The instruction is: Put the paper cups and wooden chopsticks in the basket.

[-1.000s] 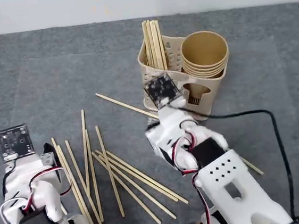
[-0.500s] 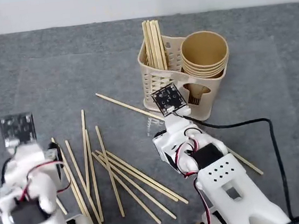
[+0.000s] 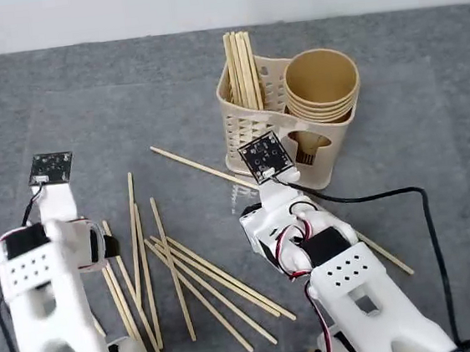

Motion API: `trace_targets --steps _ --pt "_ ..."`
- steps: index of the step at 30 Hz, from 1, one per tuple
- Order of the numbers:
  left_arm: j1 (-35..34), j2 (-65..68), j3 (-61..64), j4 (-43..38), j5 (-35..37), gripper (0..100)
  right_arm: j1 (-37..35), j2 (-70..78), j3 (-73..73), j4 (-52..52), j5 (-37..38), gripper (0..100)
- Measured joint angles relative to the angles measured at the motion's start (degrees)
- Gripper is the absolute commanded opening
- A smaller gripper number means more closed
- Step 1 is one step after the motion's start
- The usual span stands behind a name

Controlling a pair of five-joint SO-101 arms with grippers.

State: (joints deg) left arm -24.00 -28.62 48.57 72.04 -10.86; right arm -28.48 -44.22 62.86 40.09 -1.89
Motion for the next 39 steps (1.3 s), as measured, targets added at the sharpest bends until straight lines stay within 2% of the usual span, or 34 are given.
trace_targets --steps 10,13,23,29,39 --pt "-0.1 21.6 -1.6 -11.0 0.4 26 0.0 0.0 0.0 0.0 0.0 1.7" --pt "-0.1 23.4 -3.5 -11.0 3.2 25 0.0 0.0 0.0 0.0 0.0 1.7" --pt "5.6 29.1 -6.9 -10.9 4.0 11 0.0 0.0 0.0 0.0 0.0 1.7" --pt "6.2 33.3 -11.6 -9.0 4.3 1 0.0 0.0 0.0 0.0 0.0 1.7" --pt "7.2 37.5 -18.4 -4.6 4.3 1 0.0 0.0 0.0 0.0 0.0 1.7"
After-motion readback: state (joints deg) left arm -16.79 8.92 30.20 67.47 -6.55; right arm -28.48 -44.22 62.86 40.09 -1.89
